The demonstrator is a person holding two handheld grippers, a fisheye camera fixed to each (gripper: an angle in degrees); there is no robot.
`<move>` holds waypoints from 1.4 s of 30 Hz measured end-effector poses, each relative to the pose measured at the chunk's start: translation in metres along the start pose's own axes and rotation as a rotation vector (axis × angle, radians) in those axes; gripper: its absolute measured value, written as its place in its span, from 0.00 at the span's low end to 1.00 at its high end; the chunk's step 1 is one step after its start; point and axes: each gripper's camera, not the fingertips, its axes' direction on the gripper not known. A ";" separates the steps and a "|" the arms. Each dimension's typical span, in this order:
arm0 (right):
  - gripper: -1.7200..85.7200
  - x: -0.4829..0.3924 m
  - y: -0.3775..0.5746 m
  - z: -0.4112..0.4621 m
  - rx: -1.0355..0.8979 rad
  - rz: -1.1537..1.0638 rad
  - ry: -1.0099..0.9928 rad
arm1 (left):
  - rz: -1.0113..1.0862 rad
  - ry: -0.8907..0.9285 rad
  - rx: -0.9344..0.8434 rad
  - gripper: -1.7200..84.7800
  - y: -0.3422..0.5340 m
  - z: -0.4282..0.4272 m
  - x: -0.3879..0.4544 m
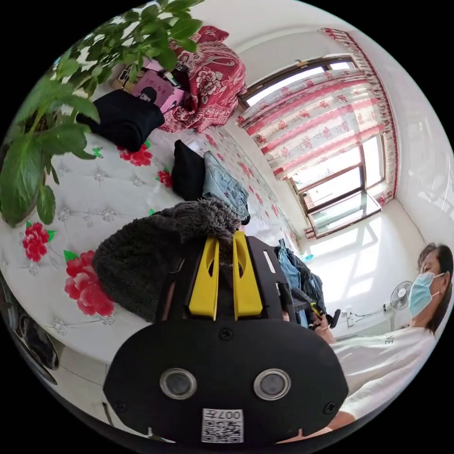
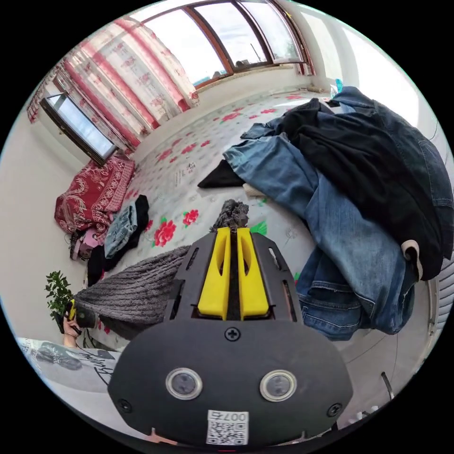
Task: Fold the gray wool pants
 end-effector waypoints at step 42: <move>0.11 -0.444 0.171 0.377 -0.906 -0.819 -0.627 | -0.280 -0.202 -0.221 0.09 0.072 0.001 -0.119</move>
